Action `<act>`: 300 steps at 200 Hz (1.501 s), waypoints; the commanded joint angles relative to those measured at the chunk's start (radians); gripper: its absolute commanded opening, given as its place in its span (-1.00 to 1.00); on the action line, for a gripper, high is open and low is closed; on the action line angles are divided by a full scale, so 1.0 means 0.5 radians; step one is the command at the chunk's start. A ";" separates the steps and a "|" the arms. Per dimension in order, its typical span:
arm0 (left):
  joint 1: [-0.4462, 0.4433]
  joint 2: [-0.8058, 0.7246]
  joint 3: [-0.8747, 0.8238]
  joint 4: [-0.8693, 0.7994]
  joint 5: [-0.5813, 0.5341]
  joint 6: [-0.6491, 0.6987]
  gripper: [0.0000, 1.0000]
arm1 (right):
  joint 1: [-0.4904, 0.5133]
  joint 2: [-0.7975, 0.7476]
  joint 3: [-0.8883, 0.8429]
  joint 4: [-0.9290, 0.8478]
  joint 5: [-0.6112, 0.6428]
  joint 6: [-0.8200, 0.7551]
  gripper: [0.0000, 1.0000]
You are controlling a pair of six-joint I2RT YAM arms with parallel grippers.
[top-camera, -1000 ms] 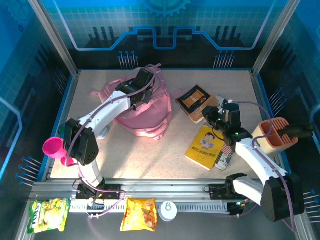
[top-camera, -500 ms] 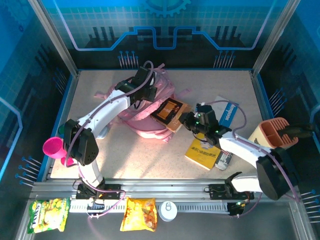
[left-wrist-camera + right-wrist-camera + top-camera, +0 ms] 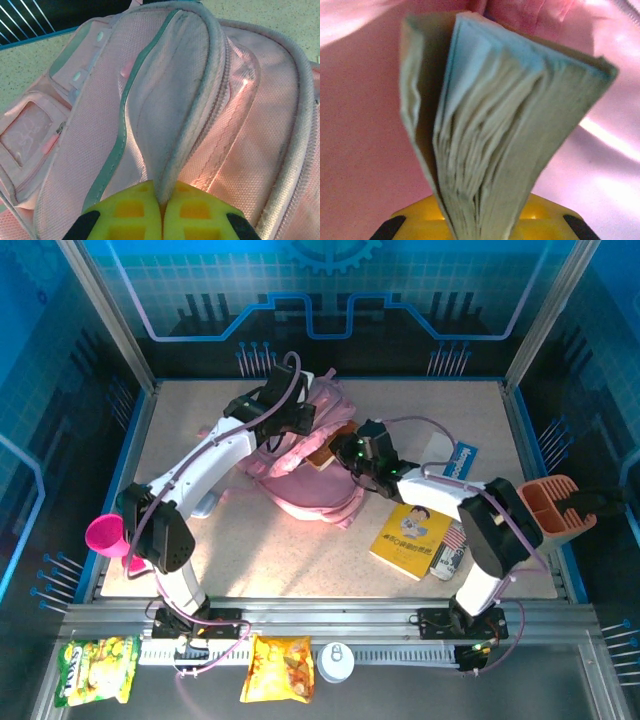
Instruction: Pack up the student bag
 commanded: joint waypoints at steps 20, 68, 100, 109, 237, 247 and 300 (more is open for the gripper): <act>-0.010 -0.150 0.168 0.246 0.005 -0.088 -1.00 | 0.072 0.315 0.300 0.202 0.171 0.173 -0.91; -0.006 -0.167 0.112 0.292 0.101 -0.133 -1.00 | 0.072 0.605 0.590 -0.048 0.105 0.305 -0.86; 0.004 -0.166 0.079 0.292 0.074 -0.167 -1.00 | 0.057 0.790 0.718 -0.054 -0.125 0.328 -0.73; 0.009 -0.170 0.073 0.297 0.090 -0.181 -1.00 | 0.053 0.814 0.715 -0.023 -0.196 0.334 -0.71; 0.210 -0.147 -0.297 0.404 0.151 -0.241 -1.00 | -0.052 -0.265 -0.221 -0.191 -0.229 -0.101 0.51; 0.223 -0.171 -0.385 0.422 0.171 -0.234 -1.00 | -0.061 -0.400 -0.301 -0.376 -0.142 -0.182 0.57; 0.242 -0.375 -0.835 0.640 0.485 -0.249 0.20 | -0.092 -0.862 -0.362 -1.358 0.557 -0.593 0.77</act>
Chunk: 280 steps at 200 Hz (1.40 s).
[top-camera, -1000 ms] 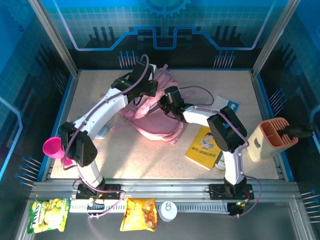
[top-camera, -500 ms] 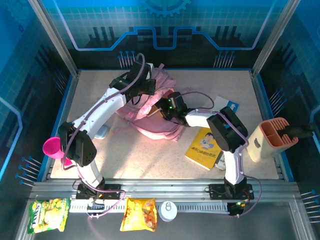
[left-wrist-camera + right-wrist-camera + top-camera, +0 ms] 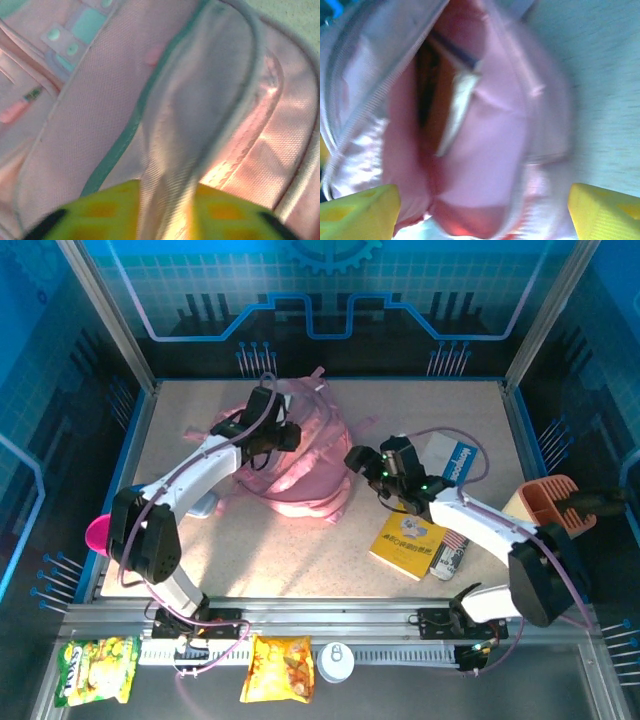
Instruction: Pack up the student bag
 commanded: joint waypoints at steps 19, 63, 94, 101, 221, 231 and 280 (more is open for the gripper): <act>0.031 -0.208 -0.178 0.255 0.287 -0.039 0.58 | -0.137 -0.134 0.034 -0.793 0.375 -0.374 0.77; 0.031 -0.204 -0.170 0.287 0.478 -0.081 0.95 | -0.258 -0.004 -0.001 -0.908 0.233 -0.383 0.83; 0.029 -0.159 -0.111 0.242 0.556 -0.090 0.99 | -0.262 0.147 -0.002 -0.897 0.202 -0.333 0.87; 0.029 -0.150 -0.102 0.237 0.569 -0.091 0.98 | -0.266 0.182 -0.003 -0.883 0.190 -0.336 0.86; 0.025 -0.052 -0.025 0.100 0.613 -0.208 0.99 | -0.189 0.880 0.287 -0.407 -0.417 -0.850 0.59; 0.025 -0.047 -0.019 0.084 0.632 -0.232 0.99 | -0.192 0.884 0.305 -0.388 -0.449 -0.869 0.55; -0.048 0.008 0.026 0.023 0.737 -0.450 0.98 | -0.234 0.466 0.255 -0.472 -0.341 -0.933 0.55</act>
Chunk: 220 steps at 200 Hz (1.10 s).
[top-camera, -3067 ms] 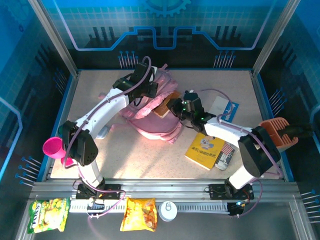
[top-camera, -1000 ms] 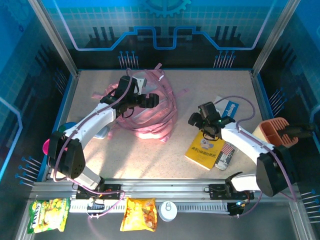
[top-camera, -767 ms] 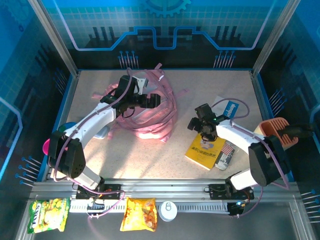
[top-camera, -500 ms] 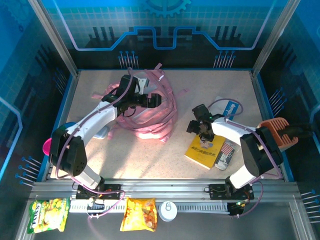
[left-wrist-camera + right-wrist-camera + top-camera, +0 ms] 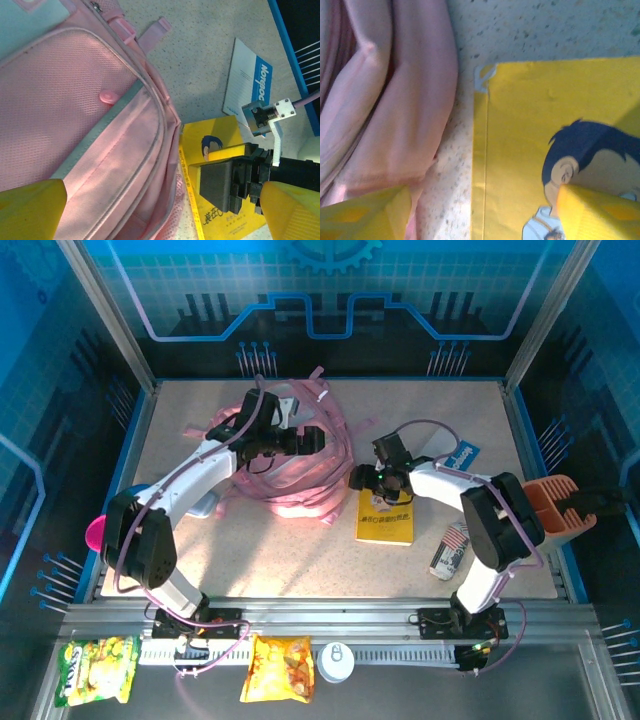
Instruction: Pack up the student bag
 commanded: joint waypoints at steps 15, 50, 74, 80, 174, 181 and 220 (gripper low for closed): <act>-0.115 0.092 0.109 -0.101 0.129 -0.263 0.99 | -0.065 -0.359 -0.080 -0.225 0.095 -0.067 0.55; -0.286 0.176 0.111 -0.074 0.145 -0.543 0.96 | -0.229 -0.503 -0.196 -0.457 0.249 -0.072 0.52; -0.437 0.238 0.126 -0.060 0.082 -0.634 0.93 | -0.318 -0.518 -0.272 -0.551 0.283 -0.088 0.47; -0.475 0.261 0.138 -0.069 0.062 -0.646 0.92 | -0.338 -0.516 -0.280 -0.569 0.296 -0.091 0.46; -0.706 0.804 0.486 -0.374 -0.122 -0.731 0.48 | -0.429 -0.305 -0.261 -0.595 0.236 -0.137 0.02; -0.707 0.828 0.502 -0.383 -0.130 -0.729 0.43 | -0.429 -0.297 -0.260 -0.596 0.235 -0.140 -0.01; -0.717 0.950 0.564 -0.413 -0.154 -0.731 0.17 | -0.441 -0.268 -0.249 -0.588 0.223 -0.135 -0.16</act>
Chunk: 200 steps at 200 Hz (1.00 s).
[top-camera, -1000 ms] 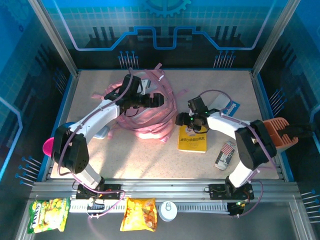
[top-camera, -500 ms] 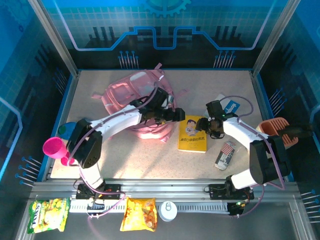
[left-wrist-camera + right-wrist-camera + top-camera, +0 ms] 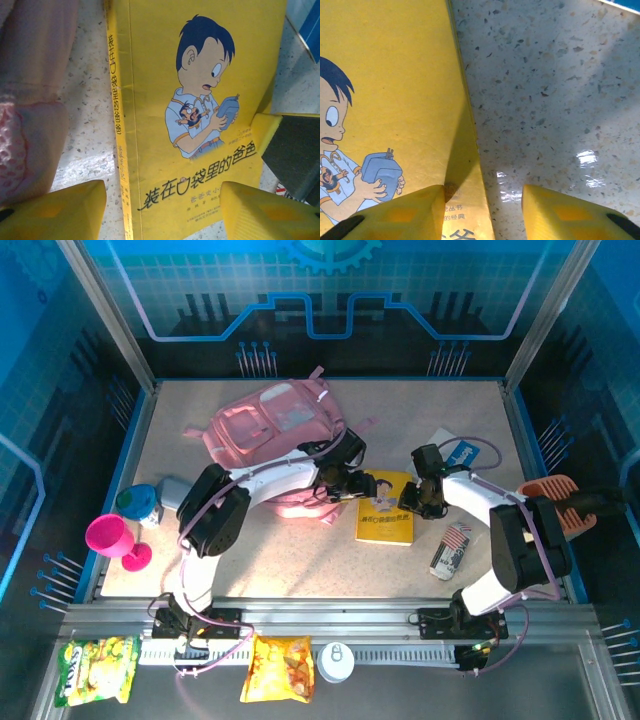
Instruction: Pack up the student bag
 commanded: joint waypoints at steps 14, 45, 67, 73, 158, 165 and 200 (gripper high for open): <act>-0.018 0.148 0.135 -0.136 -0.034 -0.008 0.08 | -0.036 0.051 0.047 -0.042 -0.022 -0.009 -0.17; -0.023 0.219 0.180 -0.180 -0.075 0.010 0.05 | -0.042 0.070 0.053 -0.037 -0.043 -0.003 -0.23; -0.023 0.261 0.204 -0.191 -0.055 0.007 0.04 | -0.044 0.083 0.047 -0.030 -0.060 0.000 -0.27; -0.023 0.275 0.219 -0.205 -0.044 0.008 0.04 | -0.046 0.088 0.047 -0.027 -0.067 0.000 -0.27; -0.024 0.414 0.327 -0.263 0.077 0.013 0.06 | -0.058 0.134 0.039 0.001 -0.132 0.025 -0.30; -0.024 0.421 0.335 -0.266 0.091 0.017 0.07 | -0.057 0.133 0.040 0.001 -0.132 0.025 -0.30; -0.025 0.462 0.369 -0.269 0.156 0.028 0.07 | -0.060 0.135 0.040 0.001 -0.148 0.027 -0.30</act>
